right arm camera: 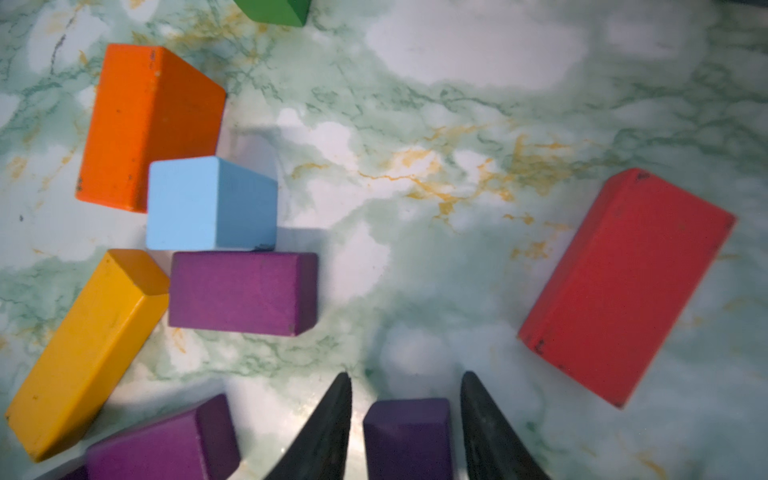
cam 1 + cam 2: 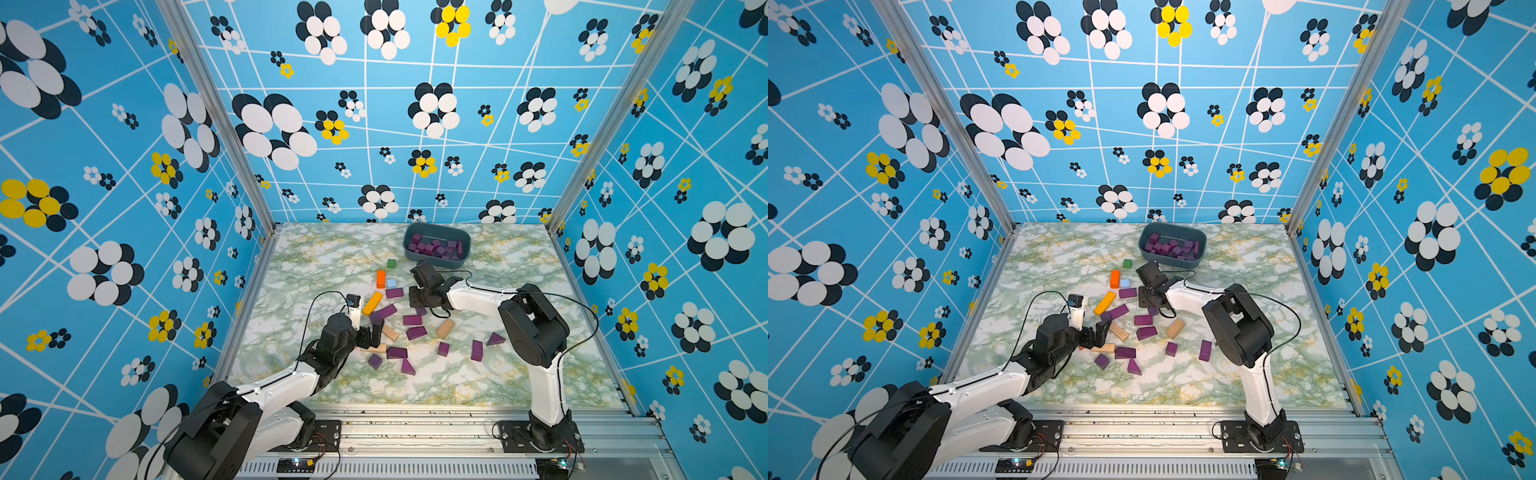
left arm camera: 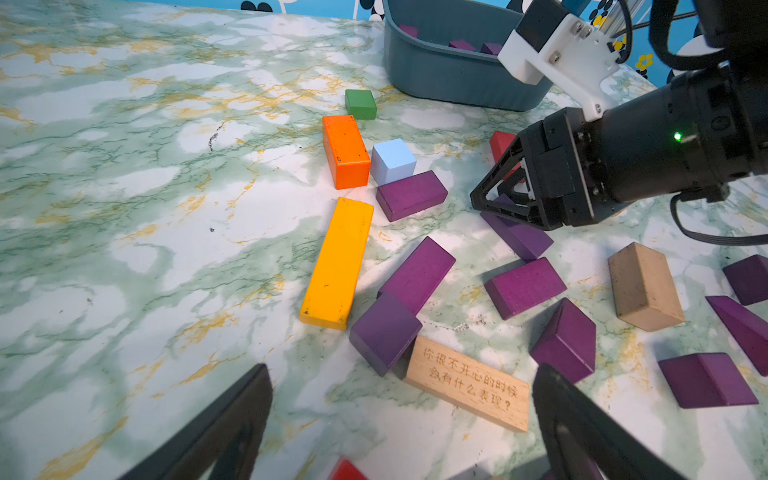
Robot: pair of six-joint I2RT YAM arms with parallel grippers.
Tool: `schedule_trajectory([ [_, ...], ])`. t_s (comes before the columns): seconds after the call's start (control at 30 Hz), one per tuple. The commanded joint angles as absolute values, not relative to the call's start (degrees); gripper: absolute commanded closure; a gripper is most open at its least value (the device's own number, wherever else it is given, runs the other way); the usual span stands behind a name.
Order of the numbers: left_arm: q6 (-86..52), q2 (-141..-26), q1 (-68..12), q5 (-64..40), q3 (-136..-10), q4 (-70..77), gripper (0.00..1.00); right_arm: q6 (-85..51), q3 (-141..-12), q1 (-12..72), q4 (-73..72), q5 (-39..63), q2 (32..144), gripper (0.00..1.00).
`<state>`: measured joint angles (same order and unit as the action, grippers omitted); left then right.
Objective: Pick purple bricks into the storage bin
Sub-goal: Pick up the building block from the center of the board.
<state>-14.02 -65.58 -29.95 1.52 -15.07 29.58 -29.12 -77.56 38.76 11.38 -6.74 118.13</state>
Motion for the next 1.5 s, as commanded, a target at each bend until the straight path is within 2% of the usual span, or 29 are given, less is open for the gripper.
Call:
schedule_trajectory([
  [0.0, -14.7, -66.1, -29.4, 1.9, -16.6, 28.8, 0.01, -28.8, -76.5, 39.2, 18.0, -7.5, 120.0, 0.55],
  [0.7, -14.9, -65.3, -29.1, 1.9, -16.4, 28.4, 0.01, -28.0, -79.1, 39.8, 25.6, -9.5, 121.7, 0.61],
  [1.03, -15.0, -65.5, -29.0, 1.9, -16.5, 28.5, 0.01, -26.5, -81.0, 40.2, 29.5, -13.4, 122.8, 0.74],
  [1.27, -15.2, -66.0, -28.9, 1.9, -16.6, 28.6, 0.01, -25.1, -81.7, 40.6, 30.5, -16.6, 122.7, 0.77],
  [1.47, -15.3, -66.4, -28.9, 1.9, -16.6, 28.7, 0.01, -23.5, -78.7, 40.6, 25.6, -16.1, 118.7, 0.80],
])
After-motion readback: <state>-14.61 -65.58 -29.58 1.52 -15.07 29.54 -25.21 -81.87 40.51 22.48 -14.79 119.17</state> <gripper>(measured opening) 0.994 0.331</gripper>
